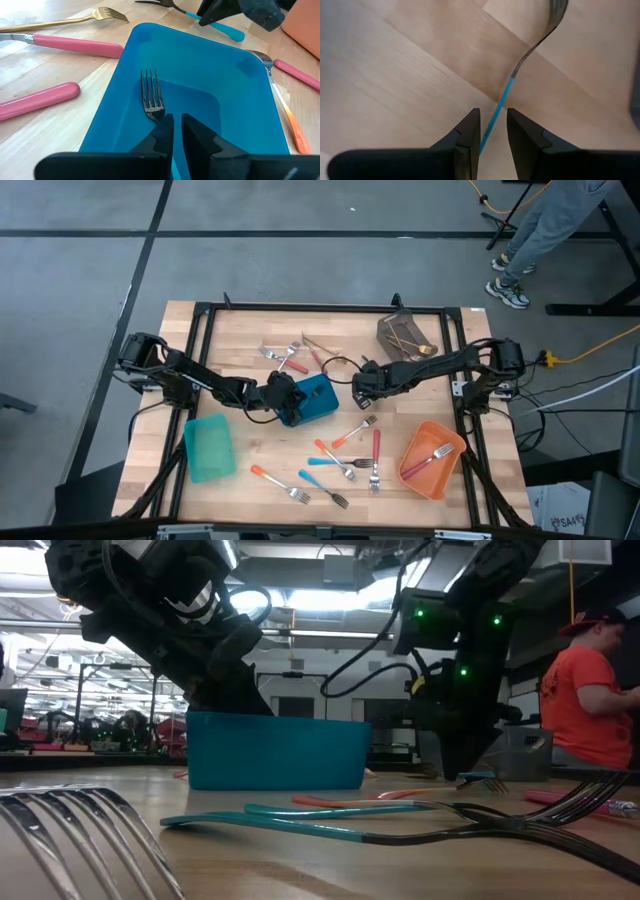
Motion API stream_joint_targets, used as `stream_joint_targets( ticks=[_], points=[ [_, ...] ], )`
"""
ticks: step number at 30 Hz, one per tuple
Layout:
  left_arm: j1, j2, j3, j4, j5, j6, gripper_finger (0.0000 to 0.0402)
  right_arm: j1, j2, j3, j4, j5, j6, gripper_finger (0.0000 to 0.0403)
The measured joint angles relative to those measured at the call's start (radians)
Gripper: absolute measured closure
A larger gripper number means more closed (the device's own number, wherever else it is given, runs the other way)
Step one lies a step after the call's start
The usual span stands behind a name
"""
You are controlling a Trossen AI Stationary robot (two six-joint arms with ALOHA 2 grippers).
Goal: Sort silverware by color (type)
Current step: Put the top right blue fork into the dark blue bin
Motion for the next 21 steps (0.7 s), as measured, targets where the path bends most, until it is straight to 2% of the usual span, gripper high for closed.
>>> stream_joint_targets(
  ticks=[9, 12, 17, 21],
  points=[
    [0.000, 0.000, 0.000, 0.000, -0.001, 0.001, 0.0370, 0.000, 0.027, 0.003, 0.012, -0.029, -0.006, 0.0320],
    [0.000, 0.000, 0.000, 0.000, -0.003, 0.001, 0.0370, 0.000, 0.027, 0.003, 0.014, -0.028, -0.007, 0.0338],
    [0.000, 0.000, 0.000, 0.000, -0.005, 0.001, 0.0370, 0.000, 0.028, 0.003, 0.016, -0.018, -0.008, 0.0391],
    [0.000, 0.000, 0.000, 0.000, -0.005, 0.001, 0.0370, 0.000, 0.027, 0.002, 0.013, -0.012, -0.049, 0.0394]
  ],
)
